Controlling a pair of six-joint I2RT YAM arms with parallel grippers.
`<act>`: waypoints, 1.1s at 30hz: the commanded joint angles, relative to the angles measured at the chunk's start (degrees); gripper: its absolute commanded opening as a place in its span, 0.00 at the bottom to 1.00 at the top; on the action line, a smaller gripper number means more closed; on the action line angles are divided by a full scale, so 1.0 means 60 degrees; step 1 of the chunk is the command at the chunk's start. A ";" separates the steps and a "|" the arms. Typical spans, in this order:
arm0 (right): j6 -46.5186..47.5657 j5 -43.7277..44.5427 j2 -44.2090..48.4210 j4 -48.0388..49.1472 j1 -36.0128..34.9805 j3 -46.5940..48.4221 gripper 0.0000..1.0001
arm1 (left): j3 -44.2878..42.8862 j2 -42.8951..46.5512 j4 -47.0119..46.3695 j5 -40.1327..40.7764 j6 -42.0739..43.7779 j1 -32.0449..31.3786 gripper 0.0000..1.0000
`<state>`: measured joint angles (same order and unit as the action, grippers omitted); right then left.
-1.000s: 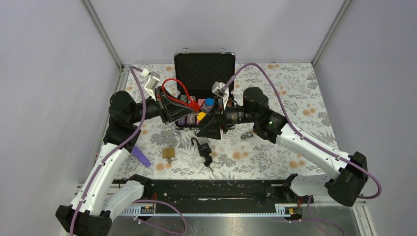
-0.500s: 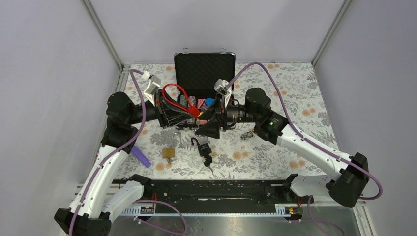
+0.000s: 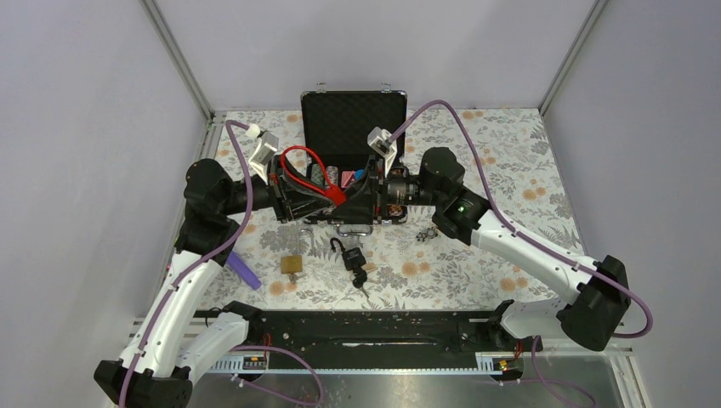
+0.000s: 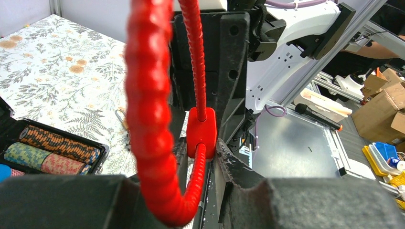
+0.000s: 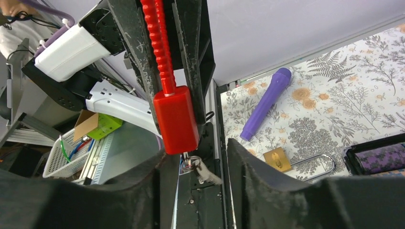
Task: Lock with the key
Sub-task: Remove the key from the lock.
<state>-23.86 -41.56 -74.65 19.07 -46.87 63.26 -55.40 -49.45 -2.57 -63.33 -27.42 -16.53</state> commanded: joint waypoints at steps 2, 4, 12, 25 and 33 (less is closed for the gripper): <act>-0.0495 -0.0173 -0.0141 0.0707 -0.0054 0.0450 0.39 | -0.0448 0.0108 -0.0278 -0.0273 0.0306 0.0000 0.00; -0.0488 -0.0209 -0.0128 0.0755 -0.0051 0.0405 0.23 | -0.0453 0.0126 -0.0263 -0.0288 0.0307 -0.0002 0.00; -0.0556 0.0278 0.0018 0.1038 -0.0062 0.0142 0.00 | -0.0471 0.0140 -0.0211 -0.0168 0.0248 -0.0005 0.08; -0.1968 0.0611 -0.0382 0.2179 -0.0062 0.0104 0.00 | 0.1363 -0.0103 -0.4668 0.1199 -0.3792 -0.0291 0.63; -0.1972 0.0700 -0.0425 0.2212 -0.0054 -0.0017 0.00 | 0.1632 0.0112 -0.4940 0.2211 -0.4403 -0.0306 0.53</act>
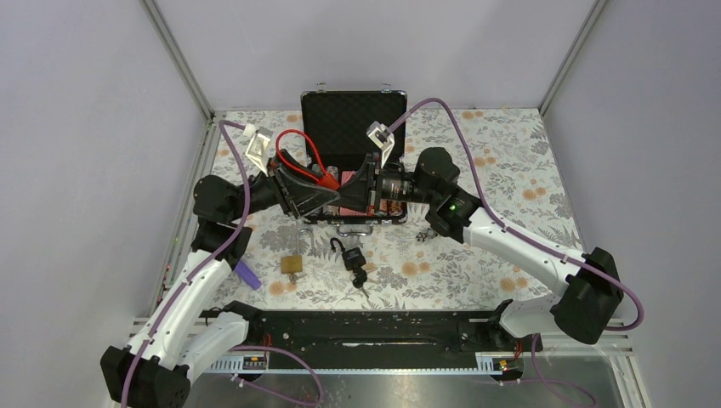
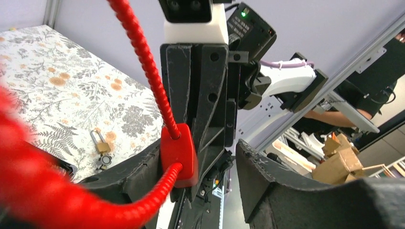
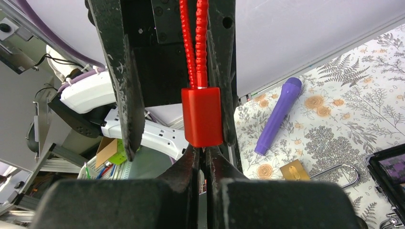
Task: Lock with the key
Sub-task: Remove the key from the lock.
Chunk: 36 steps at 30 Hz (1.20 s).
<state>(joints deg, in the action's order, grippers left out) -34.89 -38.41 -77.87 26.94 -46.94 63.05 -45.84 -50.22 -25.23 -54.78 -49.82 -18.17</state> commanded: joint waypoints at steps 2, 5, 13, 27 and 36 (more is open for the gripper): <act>-0.0124 0.0214 0.0107 0.0908 -0.0047 -0.0015 0.00 | 0.0140 0.0214 -0.1417 0.0937 -0.0923 -0.0033 0.53; -0.0153 0.0253 0.0086 0.0925 -0.0044 -0.0019 0.00 | 0.0231 0.0180 -0.1592 0.0975 -0.1112 -0.0025 0.46; -0.0180 0.0185 0.0022 0.0906 -0.0042 -0.0047 0.00 | 0.0204 0.0123 -0.1275 0.1015 -0.0982 -0.0033 0.10; 0.4297 -0.2360 0.0502 -0.6412 0.0235 0.1531 0.00 | -0.1672 0.0159 0.2484 0.0956 0.2184 -0.0018 0.00; 0.4766 -0.0834 0.0815 -0.7448 0.0266 0.1563 0.00 | -0.1987 0.0118 0.3229 0.1180 0.2889 -0.0018 0.00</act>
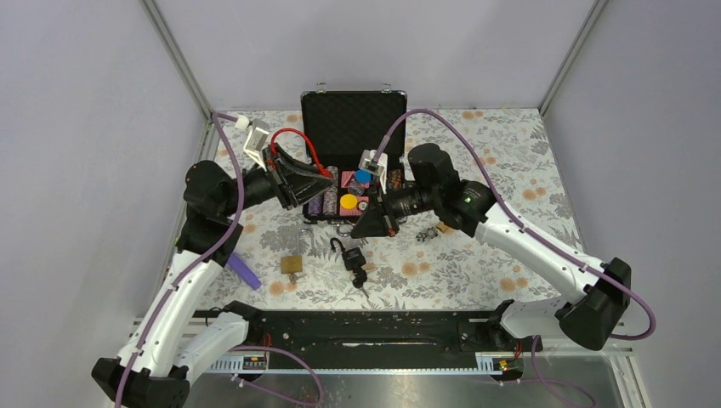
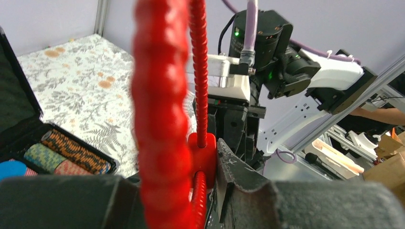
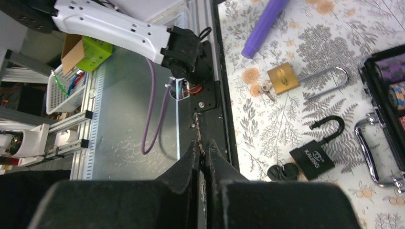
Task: Lock with the key
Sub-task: Remove the key from the lock, then place the key at the center of the board, then place the lock at the center of the board.
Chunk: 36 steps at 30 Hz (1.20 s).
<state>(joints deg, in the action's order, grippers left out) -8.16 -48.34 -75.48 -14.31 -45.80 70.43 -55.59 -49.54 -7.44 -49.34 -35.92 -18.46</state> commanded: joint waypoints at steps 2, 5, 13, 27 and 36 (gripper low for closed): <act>0.0099 0.1854 0.0540 -0.0813 0.0183 0.0247 0.00 | -0.0264 -0.0064 0.0386 0.0278 0.0610 0.0019 0.00; -0.0365 0.3414 0.0743 -0.1406 0.0552 0.0064 0.00 | 0.0127 -0.0328 0.0421 0.0290 0.0420 -0.0118 0.00; -0.2602 0.7890 0.1673 -0.2509 0.2279 -0.1863 0.00 | 0.1146 -0.2753 -0.1096 0.2415 -0.0398 -0.3051 0.00; -0.4745 1.1013 0.4358 -0.3714 0.4366 -0.6137 0.00 | -0.2268 -1.0083 -0.2334 0.4797 -0.1921 -0.6972 0.00; -0.5803 1.1042 0.4726 -0.4179 0.4447 -0.6944 0.00 | -0.3578 -1.2302 -0.2184 0.4908 -0.3295 -0.7715 0.10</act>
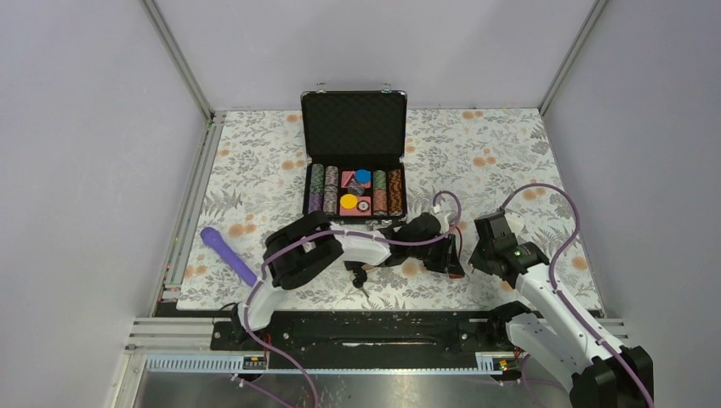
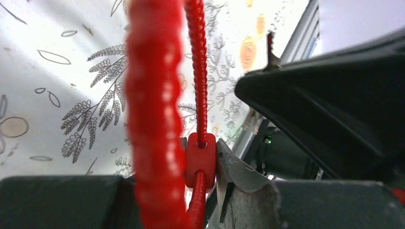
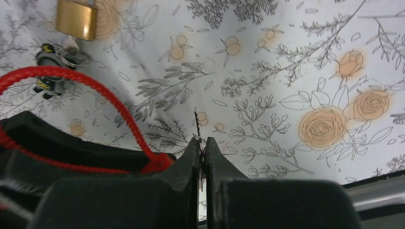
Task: Lock with the key
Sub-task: Place the lock at the center of the board, then pick up the lock from the center of the board.
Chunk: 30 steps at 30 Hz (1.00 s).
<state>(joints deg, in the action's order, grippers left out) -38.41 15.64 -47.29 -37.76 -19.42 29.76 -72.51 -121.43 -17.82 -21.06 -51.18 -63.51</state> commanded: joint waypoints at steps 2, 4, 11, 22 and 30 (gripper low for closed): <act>-0.1069 0.0365 -0.0081 -0.0373 0.0050 -0.0223 0.00 | -0.0939 -0.0448 -0.0106 0.0222 -0.0797 -0.0322 0.15; -0.1304 0.0301 -0.0202 -0.0434 0.0058 -0.0264 0.00 | -0.1002 -0.0519 0.0155 0.0229 -0.0864 -0.0356 0.21; -0.1938 0.0498 -0.0389 -0.0555 0.0058 -0.0589 0.05 | -0.1004 -0.0589 0.0771 0.0141 -0.1043 -0.0358 0.49; -0.2094 0.0397 -0.0101 -0.0561 0.0058 -0.0149 0.55 | -0.0329 0.0564 0.1989 0.1419 -0.0199 -0.0358 0.71; -0.1870 0.0195 -0.0247 -0.0071 0.0059 0.0420 0.62 | 0.0890 0.2068 0.2259 0.3133 0.0353 -0.0344 0.71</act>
<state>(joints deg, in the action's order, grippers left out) -49.52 17.72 -47.83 -41.10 -18.74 29.08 -70.28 -115.63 -5.52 -10.92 -52.18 -65.49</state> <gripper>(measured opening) 0.601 0.709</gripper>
